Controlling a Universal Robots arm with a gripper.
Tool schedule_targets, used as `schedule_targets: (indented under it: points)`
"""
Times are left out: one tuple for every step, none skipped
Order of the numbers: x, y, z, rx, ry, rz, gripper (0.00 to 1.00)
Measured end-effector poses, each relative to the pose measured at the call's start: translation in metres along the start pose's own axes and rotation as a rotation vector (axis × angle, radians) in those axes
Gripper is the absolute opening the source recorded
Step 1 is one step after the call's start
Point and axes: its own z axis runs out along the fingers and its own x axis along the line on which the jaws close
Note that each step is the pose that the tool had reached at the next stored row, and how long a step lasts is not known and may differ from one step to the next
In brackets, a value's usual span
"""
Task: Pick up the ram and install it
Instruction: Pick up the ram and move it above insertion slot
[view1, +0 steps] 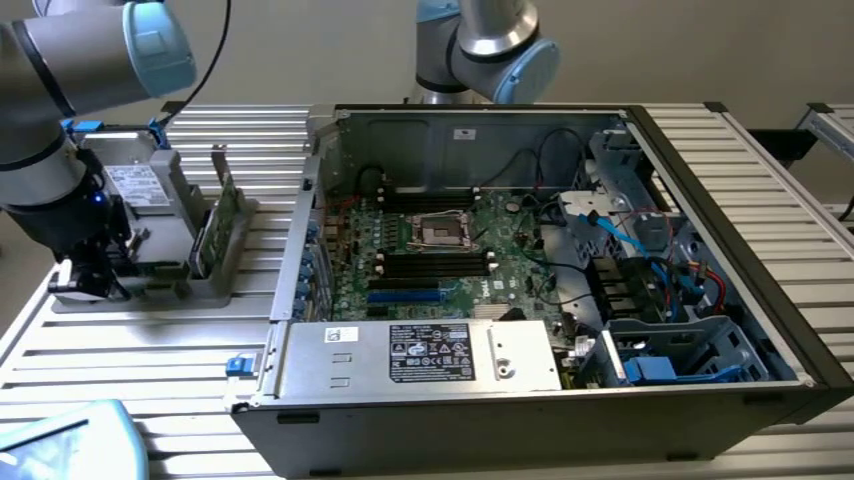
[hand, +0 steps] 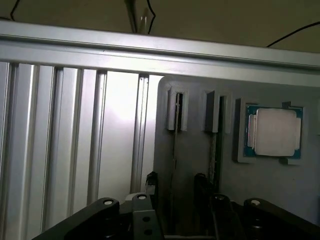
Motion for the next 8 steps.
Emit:
schedule_targets:
  points:
    - [0.0,-0.0001,0.0009,0.0,-0.0008,0.0,0.43]
    - [0.0001,-0.0002,0.0018,0.0,-0.0011,0.0,0.43]
    - [0.0002,-0.0003,0.0033,-0.0002,-0.0012,0.0,0.43]
    - [0.0004,-0.0004,0.005,-0.0002,-0.0012,0.0,0.43]
    - [0.0005,-0.0005,0.0068,-0.0002,-0.0012,0.0,0.43]
    - [0.0006,-0.0006,0.008,-0.0001,-0.0012,0.0,0.43]
    - [0.0006,-0.0007,0.0086,-0.0002,-0.0012,0.0,0.43]
    - [0.0007,-0.0006,0.0086,-0.0005,-0.001,0.0,0.43]
